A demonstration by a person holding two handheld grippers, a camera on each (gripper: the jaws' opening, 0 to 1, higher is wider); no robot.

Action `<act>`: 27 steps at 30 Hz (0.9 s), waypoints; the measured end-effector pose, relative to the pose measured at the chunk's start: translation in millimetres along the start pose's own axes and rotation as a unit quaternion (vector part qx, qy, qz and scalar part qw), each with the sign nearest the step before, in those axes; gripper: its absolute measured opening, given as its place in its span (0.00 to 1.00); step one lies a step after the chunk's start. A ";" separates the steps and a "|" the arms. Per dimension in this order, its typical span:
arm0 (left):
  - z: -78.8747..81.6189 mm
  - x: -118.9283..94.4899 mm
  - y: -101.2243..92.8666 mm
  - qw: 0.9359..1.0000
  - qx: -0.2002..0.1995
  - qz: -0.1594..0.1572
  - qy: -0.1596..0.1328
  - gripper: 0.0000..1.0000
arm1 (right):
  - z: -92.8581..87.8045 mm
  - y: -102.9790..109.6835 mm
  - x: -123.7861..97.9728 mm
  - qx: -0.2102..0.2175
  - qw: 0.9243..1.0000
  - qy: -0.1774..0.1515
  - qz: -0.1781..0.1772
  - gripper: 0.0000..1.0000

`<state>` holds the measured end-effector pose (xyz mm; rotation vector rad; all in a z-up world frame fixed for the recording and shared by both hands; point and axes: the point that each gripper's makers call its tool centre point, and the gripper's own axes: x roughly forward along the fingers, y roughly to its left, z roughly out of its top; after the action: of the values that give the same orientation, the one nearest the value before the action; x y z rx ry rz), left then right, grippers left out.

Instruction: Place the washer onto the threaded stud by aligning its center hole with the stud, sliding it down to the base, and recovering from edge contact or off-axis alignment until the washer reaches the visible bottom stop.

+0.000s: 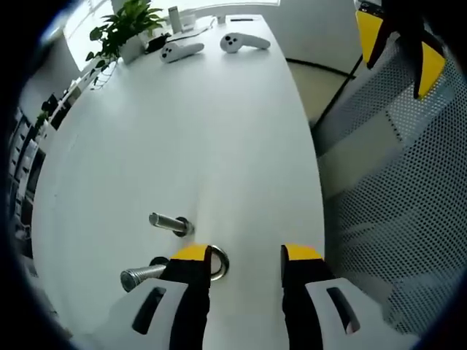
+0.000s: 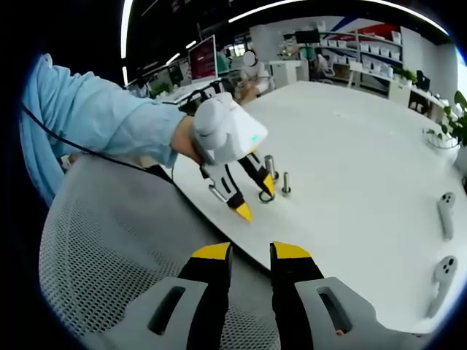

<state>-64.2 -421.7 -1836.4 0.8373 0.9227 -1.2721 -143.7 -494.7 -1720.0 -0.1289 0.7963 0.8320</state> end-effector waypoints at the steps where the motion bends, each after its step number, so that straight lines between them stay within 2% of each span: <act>1: 1.0 0.2 0.1 1.000 0.000 0.001 -0.002 0.36 | 0.0 -0.2 -0.1 0.001 1.000 -0.001 -0.001 0.23; 7: 2.8 0.5 -0.9 1.000 0.009 0.004 -0.002 0.36 | -0.2 -1.4 -0.8 0.004 1.000 -0.001 -0.004 0.23; 19: -5.8 0.8 9.8 1.000 0.004 0.014 0.009 0.36 | 0.3 -2.9 -1.8 0.005 1.000 -0.004 -0.010 0.23; 24: -3.1 -1.5 21.2 0.999 -0.019 0.027 -0.010 0.35 | -1.8 -3.7 -2.0 0.002 1.000 0.002 -0.014 0.23; 27: -4.3 -2.1 24.4 0.999 -0.017 0.030 -0.010 0.35 | -1.0 -4.3 -2.0 0.003 1.000 0.000 -0.015 0.23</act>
<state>-40.5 -414.1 -1835.9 0.8183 0.8954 -1.2074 -142.0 -499.3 -1720.1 -0.1354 0.7958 0.8015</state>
